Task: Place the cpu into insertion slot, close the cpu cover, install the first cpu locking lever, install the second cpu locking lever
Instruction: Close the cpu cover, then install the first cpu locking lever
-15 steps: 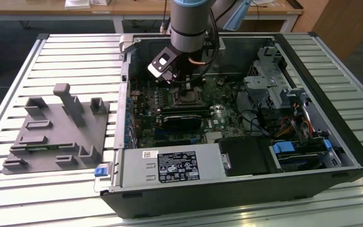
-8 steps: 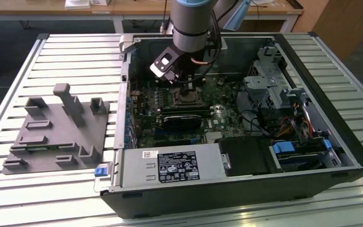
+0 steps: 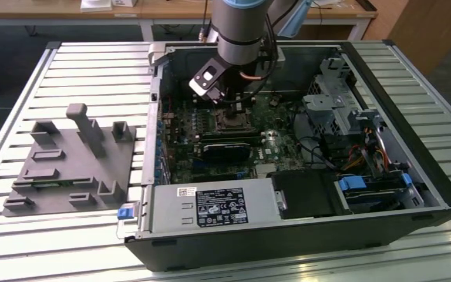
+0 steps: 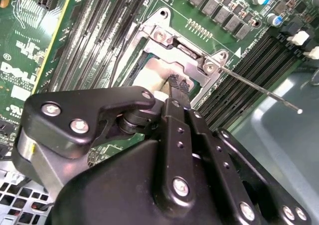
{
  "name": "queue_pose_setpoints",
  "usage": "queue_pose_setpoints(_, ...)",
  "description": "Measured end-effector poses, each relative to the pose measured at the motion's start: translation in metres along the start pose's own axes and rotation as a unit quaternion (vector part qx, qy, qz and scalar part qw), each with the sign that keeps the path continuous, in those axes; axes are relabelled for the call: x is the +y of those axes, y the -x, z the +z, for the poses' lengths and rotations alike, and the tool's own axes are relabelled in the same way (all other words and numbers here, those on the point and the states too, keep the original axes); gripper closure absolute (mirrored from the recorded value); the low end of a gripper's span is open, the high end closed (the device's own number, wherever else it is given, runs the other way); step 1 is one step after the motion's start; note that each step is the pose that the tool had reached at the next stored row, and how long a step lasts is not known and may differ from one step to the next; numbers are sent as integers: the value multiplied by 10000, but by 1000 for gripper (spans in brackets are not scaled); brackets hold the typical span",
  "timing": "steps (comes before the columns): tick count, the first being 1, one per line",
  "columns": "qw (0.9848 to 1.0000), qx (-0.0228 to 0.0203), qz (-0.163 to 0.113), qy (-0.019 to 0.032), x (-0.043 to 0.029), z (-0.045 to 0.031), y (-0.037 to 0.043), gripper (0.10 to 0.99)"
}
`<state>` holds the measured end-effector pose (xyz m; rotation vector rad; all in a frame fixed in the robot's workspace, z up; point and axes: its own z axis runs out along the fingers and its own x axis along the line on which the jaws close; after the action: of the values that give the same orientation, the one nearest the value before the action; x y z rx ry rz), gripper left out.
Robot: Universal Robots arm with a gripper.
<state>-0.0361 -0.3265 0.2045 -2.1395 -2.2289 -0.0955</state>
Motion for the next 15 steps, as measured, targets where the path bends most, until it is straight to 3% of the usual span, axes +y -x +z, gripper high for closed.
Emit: queue_pose_setpoints(15, 10000, 0, 0, 0, 3, -32, -3, 965)
